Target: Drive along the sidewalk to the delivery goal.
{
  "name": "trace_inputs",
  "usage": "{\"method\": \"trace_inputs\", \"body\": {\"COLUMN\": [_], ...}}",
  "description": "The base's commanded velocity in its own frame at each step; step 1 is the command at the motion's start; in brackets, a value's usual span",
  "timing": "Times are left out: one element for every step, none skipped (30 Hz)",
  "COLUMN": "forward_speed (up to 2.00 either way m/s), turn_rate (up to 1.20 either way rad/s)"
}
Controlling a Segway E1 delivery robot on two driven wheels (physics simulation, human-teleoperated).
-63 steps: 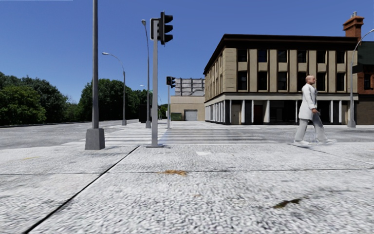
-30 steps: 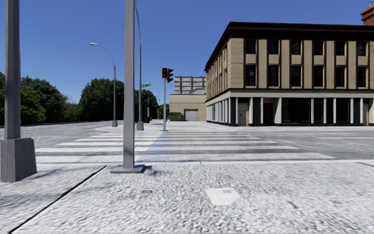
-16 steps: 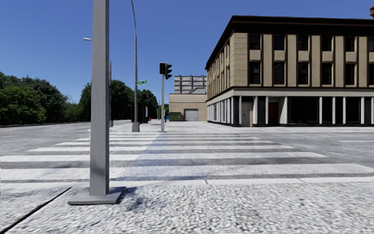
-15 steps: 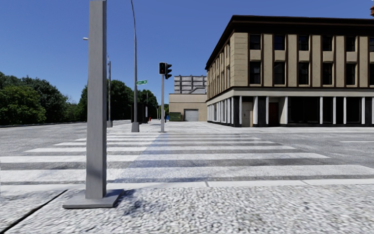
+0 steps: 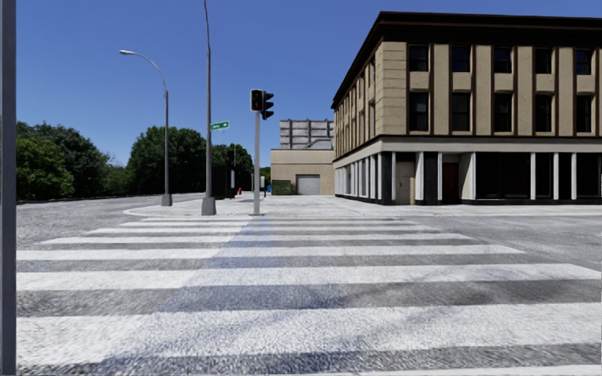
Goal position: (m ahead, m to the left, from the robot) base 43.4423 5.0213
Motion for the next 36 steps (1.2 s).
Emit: {"method": "trace_inputs", "body": {"forward_speed": [2.00,2.00,2.00,2.00,2.00,2.00,2.00,2.00,2.00,2.00,2.00,2.00,1.95,1.95,1.75,1.56,1.46,1.46,1.37,1.32,1.27,1.27,1.21,1.15,1.15,1.13,1.11,1.10,1.10,1.10,1.10,1.10,1.10,1.10,1.10,1.10], "turn_rate": [0.00,0.00,0.00,0.00,0.00,0.00,0.00,0.00,0.00,0.00,0.00,0.00,0.00,0.00,0.00,0.00,0.00,0.00,0.00,0.00,0.00,0.00,0.00,0.00,0.00,0.00,0.00,0.00,0.00,0.00,0.00,0.00,0.00,0.00,0.00,0.00]}}
